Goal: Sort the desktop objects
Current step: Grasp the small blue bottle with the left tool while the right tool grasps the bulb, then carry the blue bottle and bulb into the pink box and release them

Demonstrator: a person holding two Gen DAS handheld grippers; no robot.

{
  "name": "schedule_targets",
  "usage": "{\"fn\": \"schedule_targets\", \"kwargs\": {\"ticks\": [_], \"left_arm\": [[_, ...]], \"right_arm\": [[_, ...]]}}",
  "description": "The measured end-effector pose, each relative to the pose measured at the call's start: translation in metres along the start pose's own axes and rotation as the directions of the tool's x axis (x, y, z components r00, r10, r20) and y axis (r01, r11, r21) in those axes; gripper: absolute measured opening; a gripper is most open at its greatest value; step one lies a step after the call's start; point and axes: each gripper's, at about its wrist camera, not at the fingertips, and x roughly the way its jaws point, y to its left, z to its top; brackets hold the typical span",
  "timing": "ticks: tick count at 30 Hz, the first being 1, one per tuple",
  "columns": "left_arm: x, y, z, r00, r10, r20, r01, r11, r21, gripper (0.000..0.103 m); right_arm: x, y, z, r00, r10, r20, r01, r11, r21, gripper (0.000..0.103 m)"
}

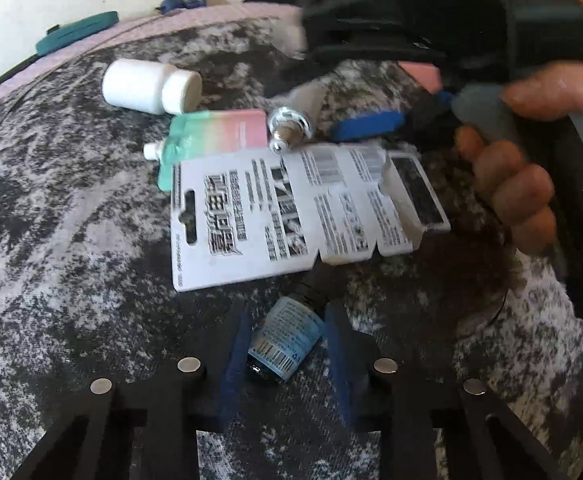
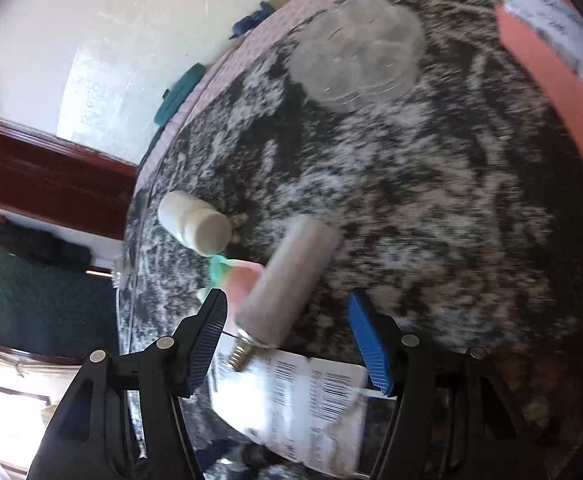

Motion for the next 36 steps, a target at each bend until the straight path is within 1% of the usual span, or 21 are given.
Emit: {"fn": "schedule_targets", "kwargs": {"ticks": [1,2,3,5,6,7,8,12,13,14,21,26,31,36], "left_arm": [[0.003,-0.002,-0.002,1.000,0.005,-0.014,-0.005,1.000,0.020,0.041],[0.009,-0.006,-0.005,0.999,0.009,-0.039,-0.008,0.999,0.041,0.052],[0.013,-0.009,-0.008,0.998,0.015,-0.055,-0.011,0.998,0.063,0.052],[0.013,-0.015,-0.010,0.999,0.027,-0.036,-0.023,0.995,0.101,0.053],[0.013,-0.012,-0.007,0.999,0.020,-0.043,-0.017,0.996,0.084,0.053],[0.011,-0.009,-0.005,0.999,0.021,-0.041,-0.019,0.998,0.063,0.044],[0.010,-0.007,-0.003,0.999,0.021,-0.039,-0.019,0.999,0.045,0.037],[0.005,-0.012,-0.002,0.999,0.041,-0.026,-0.039,0.998,0.047,0.035],[0.003,-0.014,-0.001,0.999,0.035,-0.020,-0.034,0.998,0.048,0.031],[0.000,-0.017,-0.001,0.999,0.030,-0.015,-0.029,0.998,0.048,0.023],[-0.018,-0.035,-0.003,0.999,0.040,0.015,-0.041,0.998,0.041,0.024],[-0.035,-0.054,-0.007,0.997,0.069,0.024,-0.070,0.996,0.050,0.024],[-0.064,-0.068,-0.002,0.991,0.104,0.078,-0.108,0.993,0.047,0.024],[-0.094,-0.084,0.001,0.982,0.137,0.127,-0.143,0.989,0.047,0.024]], "right_arm": [[0.003,0.002,0.000,1.000,-0.008,0.004,0.008,1.000,-0.011,0.067],[0.006,0.005,-0.001,1.000,-0.017,0.008,0.017,1.000,-0.022,0.067],[0.007,0.007,-0.001,1.000,-0.024,0.015,0.025,0.999,-0.035,0.067],[0.009,0.012,-0.002,0.999,-0.037,0.031,0.038,0.997,-0.065,0.065],[0.010,0.015,-0.002,0.999,-0.041,0.036,0.044,0.996,-0.083,0.056],[0.011,0.016,-0.003,0.998,-0.049,0.041,0.053,0.994,-0.099,0.040],[0.012,0.016,-0.003,0.998,-0.049,0.043,0.053,0.993,-0.107,0.036],[0.008,0.016,-0.007,0.998,-0.032,0.049,0.037,0.992,-0.122,0.029],[0.004,0.017,-0.008,0.998,-0.030,0.055,0.037,0.991,-0.126,0.029],[0.001,0.017,-0.009,0.998,-0.028,0.061,0.036,0.991,-0.130,0.029],[-0.037,0.016,-0.022,0.997,0.018,0.072,-0.008,0.991,-0.134,0.029],[-0.070,0.019,-0.035,0.995,0.054,0.081,-0.041,0.987,-0.153,0.029],[-0.114,0.026,-0.049,0.987,0.089,0.130,-0.063,0.979,-0.191,0.029],[-0.166,0.029,-0.062,0.972,0.117,0.205,-0.067,0.969,-0.236,0.029]]}}
